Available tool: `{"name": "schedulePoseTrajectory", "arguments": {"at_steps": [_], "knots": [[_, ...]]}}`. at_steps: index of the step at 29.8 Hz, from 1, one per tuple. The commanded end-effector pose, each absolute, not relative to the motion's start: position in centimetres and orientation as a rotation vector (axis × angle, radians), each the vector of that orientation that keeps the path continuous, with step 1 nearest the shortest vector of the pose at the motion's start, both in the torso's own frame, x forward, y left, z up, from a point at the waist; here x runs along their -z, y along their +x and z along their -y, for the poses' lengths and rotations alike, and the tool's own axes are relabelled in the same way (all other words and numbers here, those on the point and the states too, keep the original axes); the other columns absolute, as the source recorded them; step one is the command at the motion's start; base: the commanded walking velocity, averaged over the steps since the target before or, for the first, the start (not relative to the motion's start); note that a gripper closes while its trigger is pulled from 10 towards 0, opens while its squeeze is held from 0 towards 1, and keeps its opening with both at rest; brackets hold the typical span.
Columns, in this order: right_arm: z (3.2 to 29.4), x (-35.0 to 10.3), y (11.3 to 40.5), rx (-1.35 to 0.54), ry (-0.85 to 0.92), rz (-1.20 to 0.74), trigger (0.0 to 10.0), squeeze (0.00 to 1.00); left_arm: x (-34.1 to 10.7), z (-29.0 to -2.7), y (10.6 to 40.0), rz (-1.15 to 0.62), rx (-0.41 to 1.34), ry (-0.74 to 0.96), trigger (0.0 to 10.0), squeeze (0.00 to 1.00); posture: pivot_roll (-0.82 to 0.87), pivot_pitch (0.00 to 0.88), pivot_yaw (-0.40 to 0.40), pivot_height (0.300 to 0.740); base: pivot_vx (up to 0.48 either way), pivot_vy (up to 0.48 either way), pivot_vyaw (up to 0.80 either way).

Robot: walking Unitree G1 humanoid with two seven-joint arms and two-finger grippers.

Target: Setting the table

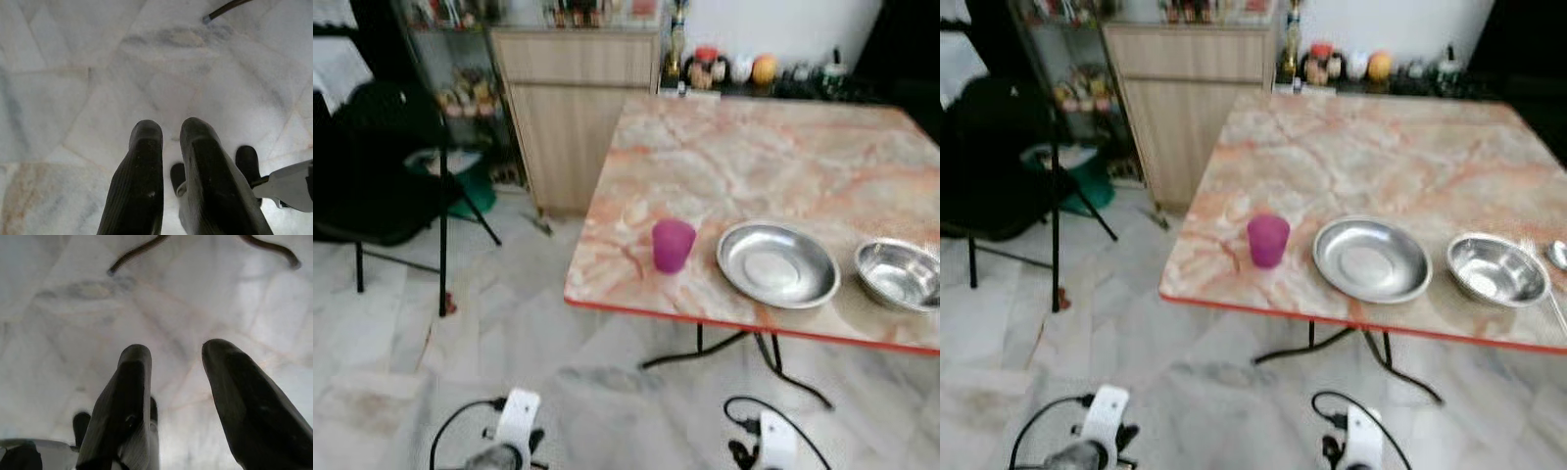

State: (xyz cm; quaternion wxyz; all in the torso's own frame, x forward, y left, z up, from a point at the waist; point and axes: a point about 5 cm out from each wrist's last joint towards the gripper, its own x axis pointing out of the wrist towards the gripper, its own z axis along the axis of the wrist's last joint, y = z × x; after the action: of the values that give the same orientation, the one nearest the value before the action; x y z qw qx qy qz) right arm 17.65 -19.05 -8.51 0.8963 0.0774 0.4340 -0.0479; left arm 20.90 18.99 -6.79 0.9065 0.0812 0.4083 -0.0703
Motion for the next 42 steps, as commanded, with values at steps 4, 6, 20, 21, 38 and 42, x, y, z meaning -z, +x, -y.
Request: {"name": "schedulePoseTrajectory", "arguments": {"at_steps": [4,6,20,21,38,42], "knots": [[18.71,8.66,17.48,0.091,0.165,-0.912,10.0,0.0,7.0,-19.27,20.54,-0.866,0.139,0.179,10.0,0.0,0.05,0.0,-0.02,0.74,0.0,-0.264,0.0],[18.71,8.66,17.48,0.09,0.165,-0.912,10.0,0.0,7.01,-19.26,20.54,-0.866,0.138,0.178,10.0,0.0,0.05,0.0,-0.02,0.74,0.0,-0.266,0.0],[18.97,8.58,17.53,0.113,0.17,-0.899,10.0,0.0,6.92,-19.36,20.65,-0.852,0.105,0.15,10.0,0.0,0.04,0.0,-0.022,0.74,0.0,-0.072,0.0],[18.97,8.58,17.54,0.114,0.17,-0.898,10.0,0.0,6.91,-19.38,20.66,-0.851,0.105,0.149,10.0,0.0,0.04,0.0,-0.021,0.74,0.0,0.0,0.0],[18.94,8.58,17.56,0.122,0.176,-0.898,10.0,0.0,6.7,-19.45,20.97,-0.839,0.112,0.152,10.0,0.0,0.04,0.0,-0.021,0.74,0.0,0.0,-0.54],[18.99,8.56,17.58,0.122,0.17,-0.897,10.0,0.0,6.72,-19.35,20.98,-0.842,0.127,0.173,10.0,0.0,0.05,0.0,-0.023,0.74,0.0,0.0,0.0]]}}
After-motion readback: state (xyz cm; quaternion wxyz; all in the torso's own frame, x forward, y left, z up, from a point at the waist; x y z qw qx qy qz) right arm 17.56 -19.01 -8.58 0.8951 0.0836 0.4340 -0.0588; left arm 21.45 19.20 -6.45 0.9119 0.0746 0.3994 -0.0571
